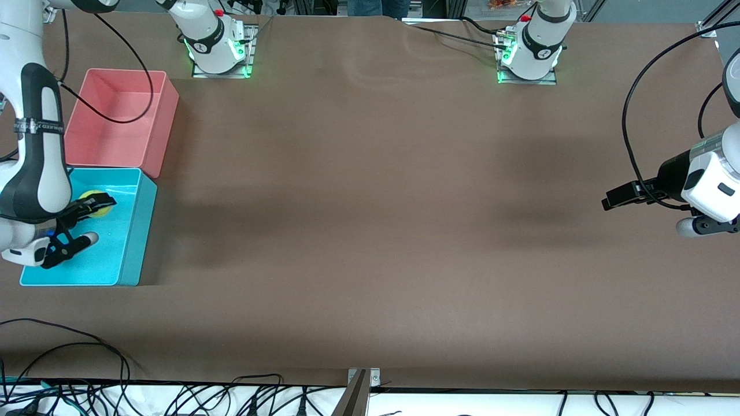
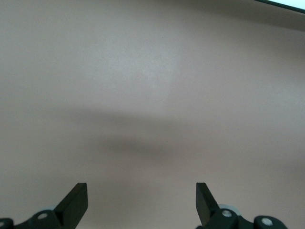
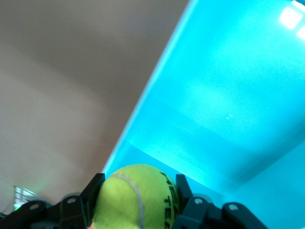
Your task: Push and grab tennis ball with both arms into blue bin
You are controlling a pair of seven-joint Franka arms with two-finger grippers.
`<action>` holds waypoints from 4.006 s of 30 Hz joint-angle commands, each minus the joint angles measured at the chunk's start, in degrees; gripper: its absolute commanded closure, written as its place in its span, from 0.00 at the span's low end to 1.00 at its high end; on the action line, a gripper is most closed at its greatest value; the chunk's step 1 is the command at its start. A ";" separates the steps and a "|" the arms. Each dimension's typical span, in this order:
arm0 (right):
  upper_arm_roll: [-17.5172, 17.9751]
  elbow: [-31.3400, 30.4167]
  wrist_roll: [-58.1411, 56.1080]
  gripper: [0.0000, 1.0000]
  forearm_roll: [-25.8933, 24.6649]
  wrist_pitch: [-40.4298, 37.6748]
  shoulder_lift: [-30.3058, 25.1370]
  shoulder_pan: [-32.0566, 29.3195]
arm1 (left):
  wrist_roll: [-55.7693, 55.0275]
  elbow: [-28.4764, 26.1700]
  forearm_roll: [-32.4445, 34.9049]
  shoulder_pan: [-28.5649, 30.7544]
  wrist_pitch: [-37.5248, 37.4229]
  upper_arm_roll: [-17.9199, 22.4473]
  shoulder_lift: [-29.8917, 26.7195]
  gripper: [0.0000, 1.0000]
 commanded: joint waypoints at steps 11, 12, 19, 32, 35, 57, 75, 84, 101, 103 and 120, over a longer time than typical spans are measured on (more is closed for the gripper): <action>-2.62 -15.72 -6.29 0.64 1.92 17.02 -1.91 -1.95 | 1.58 1.49 -1.08 0.34 -1.21 0.21 0.63 0.00; -2.62 -15.73 -6.29 0.64 1.92 17.11 -1.73 -1.95 | 1.67 1.49 -1.08 0.34 -1.21 0.21 0.63 0.00; -2.54 -16.52 -6.73 0.64 2.09 18.60 -0.41 -2.91 | 1.75 1.49 -1.00 0.34 -1.21 0.21 0.63 0.00; -2.10 -16.43 -7.00 0.03 3.41 19.48 1.35 -4.23 | 1.58 1.40 -0.47 -0.18 -1.21 0.12 0.72 0.00; -2.10 -16.34 -7.00 0.00 3.41 19.13 1.35 -4.23 | 1.58 1.40 -0.56 -0.18 -1.21 0.12 0.72 0.00; 0.54 -8.44 -5.77 0.00 3.32 4.11 -5.24 -2.83 | 1.58 1.40 -0.47 -0.18 -1.12 0.21 0.72 0.00; 1.60 -1.40 19.44 0.00 3.14 -11.54 -16.40 7.01 | 1.75 0.70 12.88 -1.06 -2.00 -0.58 -0.33 0.00; 4.58 -1.84 34.56 0.00 3.23 -13.47 -19.57 11.41 | 6.76 1.14 8.33 1.13 -2.26 -0.67 -0.86 0.00; 2.40 -27.51 36.95 0.00 3.32 2.78 -41.37 11.23 | 7.47 2.28 6.13 -0.18 -1.83 2.13 -2.61 0.00; -0.94 -27.16 36.42 0.00 3.67 3.13 -41.63 12.02 | 7.64 1.67 4.90 -2.72 -1.83 5.29 -4.37 0.00; -10.27 -28.47 33.17 0.00 5.78 8.59 -41.63 13.08 | 7.56 -9.94 -4.25 -23.73 -2.09 27.72 -14.75 0.00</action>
